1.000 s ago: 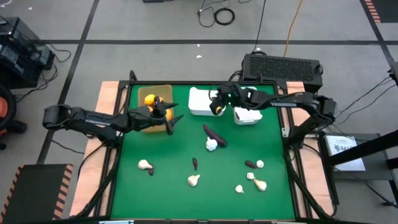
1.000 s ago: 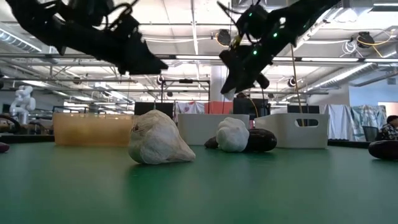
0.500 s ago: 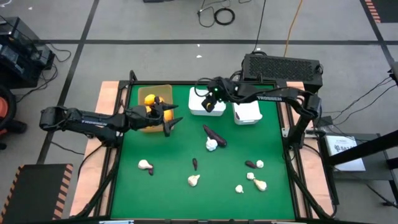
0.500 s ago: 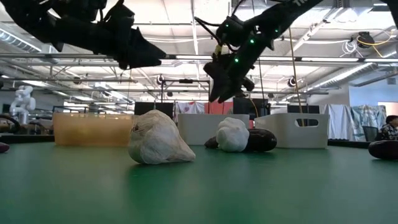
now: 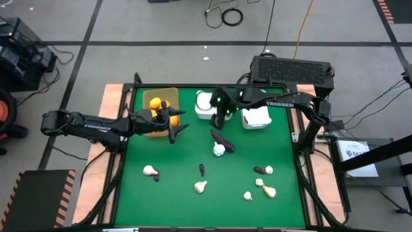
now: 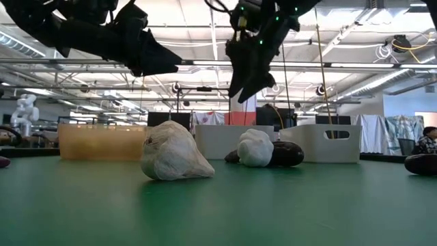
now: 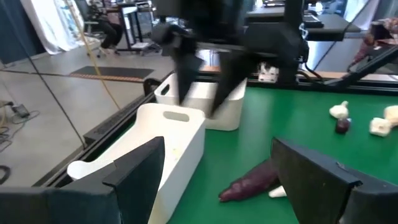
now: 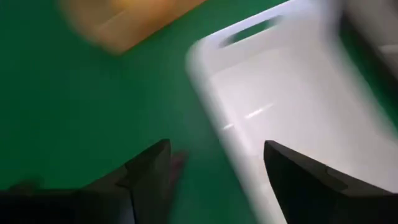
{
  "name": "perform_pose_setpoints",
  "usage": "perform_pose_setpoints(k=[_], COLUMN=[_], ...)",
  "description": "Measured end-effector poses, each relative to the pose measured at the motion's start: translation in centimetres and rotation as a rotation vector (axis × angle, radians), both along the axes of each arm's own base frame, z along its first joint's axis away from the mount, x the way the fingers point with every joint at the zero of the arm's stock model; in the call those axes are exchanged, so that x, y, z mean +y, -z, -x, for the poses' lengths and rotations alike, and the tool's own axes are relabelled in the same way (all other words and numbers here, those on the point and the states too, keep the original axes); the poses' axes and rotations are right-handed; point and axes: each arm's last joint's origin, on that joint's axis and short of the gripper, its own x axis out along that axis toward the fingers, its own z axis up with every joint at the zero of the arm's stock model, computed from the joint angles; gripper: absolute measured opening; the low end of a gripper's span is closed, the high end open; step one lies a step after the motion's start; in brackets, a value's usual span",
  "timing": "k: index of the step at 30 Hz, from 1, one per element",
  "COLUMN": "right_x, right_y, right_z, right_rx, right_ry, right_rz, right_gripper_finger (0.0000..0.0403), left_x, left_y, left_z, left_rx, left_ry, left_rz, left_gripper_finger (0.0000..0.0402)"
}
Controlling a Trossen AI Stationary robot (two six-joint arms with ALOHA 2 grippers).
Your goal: Sort produce into baskets
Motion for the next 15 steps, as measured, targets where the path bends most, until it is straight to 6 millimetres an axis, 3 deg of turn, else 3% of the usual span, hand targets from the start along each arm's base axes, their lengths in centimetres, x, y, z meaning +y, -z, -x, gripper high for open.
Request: perform_pose_setpoints(k=[5,11,15], right_x=[5.4,12.5,16.8], right_y=[0.3,0.0,1.1], right_z=[-0.6,-1.5,-2.5], right_rx=[0.051,-0.008,-0.06], right_ry=[-0.181,-0.493,-0.711], right_rz=[-0.055,0.036,0.124], right_gripper_finger=[0.0247,0.0247,0.0247], left_x=[0.0,0.0,0.0], left_y=[0.0,0.2,0.2], left_z=[0.0,0.0,0.0], left_rx=[0.005,0.02,0.024], left_ry=[0.003,0.003,0.003], left_rz=[0.001,0.004,0.005], left_gripper_finger=[0.0301,0.0301,0.0301])
